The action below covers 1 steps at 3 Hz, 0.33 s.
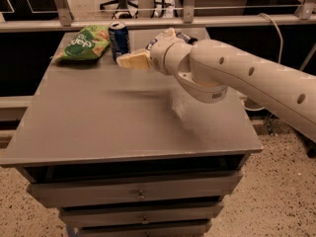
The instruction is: Move pepsi can near green rice chip bag
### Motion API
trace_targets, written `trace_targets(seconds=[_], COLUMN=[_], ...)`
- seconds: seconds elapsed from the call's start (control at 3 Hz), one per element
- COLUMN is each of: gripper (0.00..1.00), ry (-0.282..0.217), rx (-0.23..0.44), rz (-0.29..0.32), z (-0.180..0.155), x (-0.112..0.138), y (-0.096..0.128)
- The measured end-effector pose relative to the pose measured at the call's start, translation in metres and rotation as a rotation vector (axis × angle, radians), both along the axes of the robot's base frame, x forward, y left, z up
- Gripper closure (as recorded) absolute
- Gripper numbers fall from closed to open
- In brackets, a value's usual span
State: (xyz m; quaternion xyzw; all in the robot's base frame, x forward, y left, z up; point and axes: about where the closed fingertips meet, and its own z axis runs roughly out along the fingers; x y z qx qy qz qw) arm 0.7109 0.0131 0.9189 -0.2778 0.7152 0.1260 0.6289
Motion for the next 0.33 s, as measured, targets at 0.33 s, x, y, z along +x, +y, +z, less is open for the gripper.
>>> trace_targets(seconds=[0.33], gripper=[0.0], ry=[0.0], rx=[0.0], rz=[0.0], z=[0.0], x=[0.0], y=[0.0001])
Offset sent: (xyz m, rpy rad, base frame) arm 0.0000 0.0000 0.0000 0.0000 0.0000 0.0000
